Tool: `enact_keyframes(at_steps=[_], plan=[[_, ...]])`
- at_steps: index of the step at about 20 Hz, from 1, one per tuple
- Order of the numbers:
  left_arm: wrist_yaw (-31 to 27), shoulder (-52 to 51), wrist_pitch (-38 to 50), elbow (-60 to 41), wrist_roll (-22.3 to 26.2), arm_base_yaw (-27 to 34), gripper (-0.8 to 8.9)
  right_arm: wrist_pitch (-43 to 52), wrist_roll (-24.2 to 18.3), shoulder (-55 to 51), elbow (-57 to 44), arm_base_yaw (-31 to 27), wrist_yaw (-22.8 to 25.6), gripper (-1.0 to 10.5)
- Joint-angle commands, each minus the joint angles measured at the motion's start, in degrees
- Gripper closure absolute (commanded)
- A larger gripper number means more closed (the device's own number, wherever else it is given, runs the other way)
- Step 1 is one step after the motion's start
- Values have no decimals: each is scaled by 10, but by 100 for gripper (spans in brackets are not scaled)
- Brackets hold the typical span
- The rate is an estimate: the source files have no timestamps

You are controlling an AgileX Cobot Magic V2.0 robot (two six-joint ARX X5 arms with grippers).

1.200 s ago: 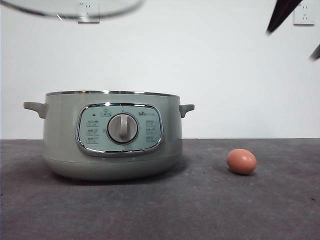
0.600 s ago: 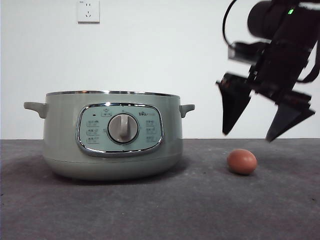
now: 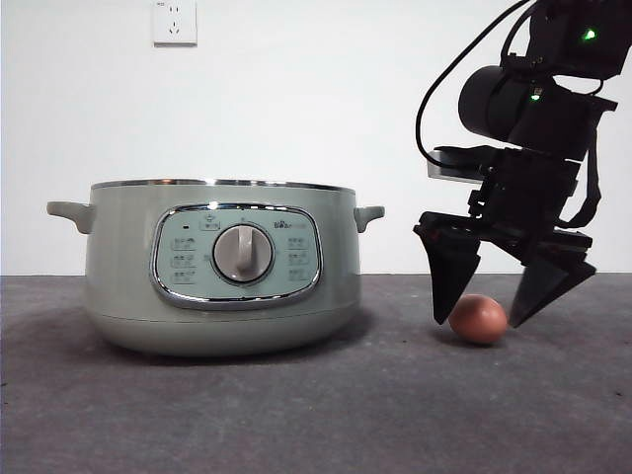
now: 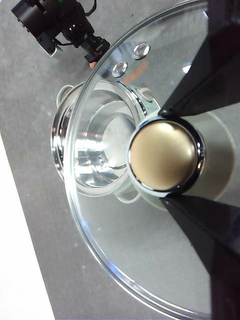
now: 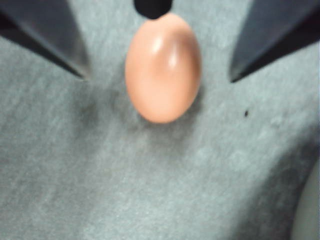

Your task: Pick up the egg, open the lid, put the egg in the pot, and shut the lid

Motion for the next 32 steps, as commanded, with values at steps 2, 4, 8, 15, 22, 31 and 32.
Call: enact_keyframes(at_steps=[2,4,8,15,22,31,32], plan=[[5,-6,23,4,1,3,822,12,9,7,1,1,0,839],[5,-6,20,4,0,3,822,13,9,7,1,1,0,899],[5,-6,19,4,1,3,822,10,18,2,1,1,0,959],[5,-4,16,4,1,3,822,2,24,-117,38,7,0,959],[9,-2,14,4,1,1,822,-5,14,-68,239,115,-5,959],[9,-1,12,4,0,1,822,-52,-12,150,435,195,-5,959],[9,-1,12,4,1,1,822,-63,-19,170,445,197,-5,959]])
